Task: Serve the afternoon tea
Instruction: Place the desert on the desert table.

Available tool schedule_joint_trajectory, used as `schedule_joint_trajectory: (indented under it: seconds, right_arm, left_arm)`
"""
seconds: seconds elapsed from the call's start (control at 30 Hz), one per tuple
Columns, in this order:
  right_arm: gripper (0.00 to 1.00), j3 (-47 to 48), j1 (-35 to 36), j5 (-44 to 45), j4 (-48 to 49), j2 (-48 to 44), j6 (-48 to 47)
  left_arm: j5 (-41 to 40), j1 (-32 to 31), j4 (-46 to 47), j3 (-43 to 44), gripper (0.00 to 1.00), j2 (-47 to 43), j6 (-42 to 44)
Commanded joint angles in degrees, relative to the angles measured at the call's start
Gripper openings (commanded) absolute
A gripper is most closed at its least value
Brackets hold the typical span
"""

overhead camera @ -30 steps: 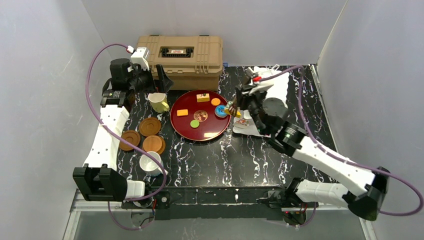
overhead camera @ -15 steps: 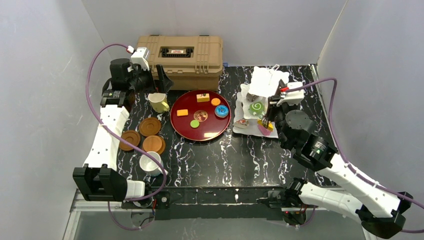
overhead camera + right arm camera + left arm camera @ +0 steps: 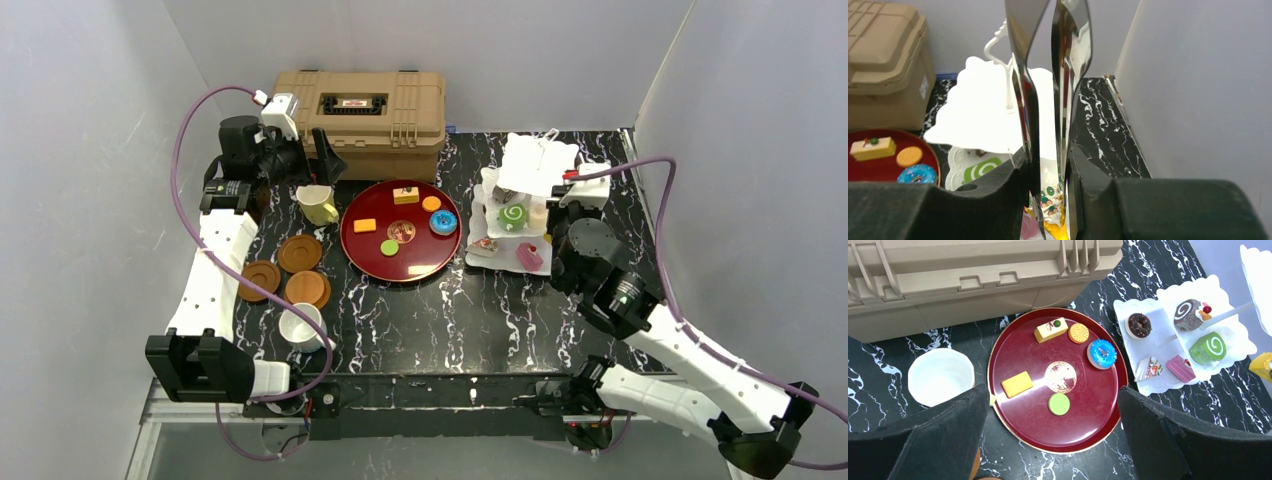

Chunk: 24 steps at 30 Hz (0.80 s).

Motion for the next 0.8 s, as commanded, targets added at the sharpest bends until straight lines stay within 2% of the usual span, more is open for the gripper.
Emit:
schedule_joint_trajectory:
  seconds: [0.0, 0.27, 0.77]
  right_arm:
    - [0.31, -0.51, -3.89, 2.36, 11.26, 1.77, -2.79]
    - [0.3, -2.8, -17.53, -6.42, 15.31, 3.92, 4.73]
    - [0.31, -1.79, -22.39, -9.29, 22.02, 9.76, 6.63]
  left_arm:
    - [1.56, 0.4, -0.78, 1.73, 0.98, -1.43, 0.3]
    - [1.41, 0.4, -1.09, 1.02, 0.98, -2.01, 0.82]
    - [1.67, 0.4, -0.57, -0.31, 0.98, -2.48, 1.0]
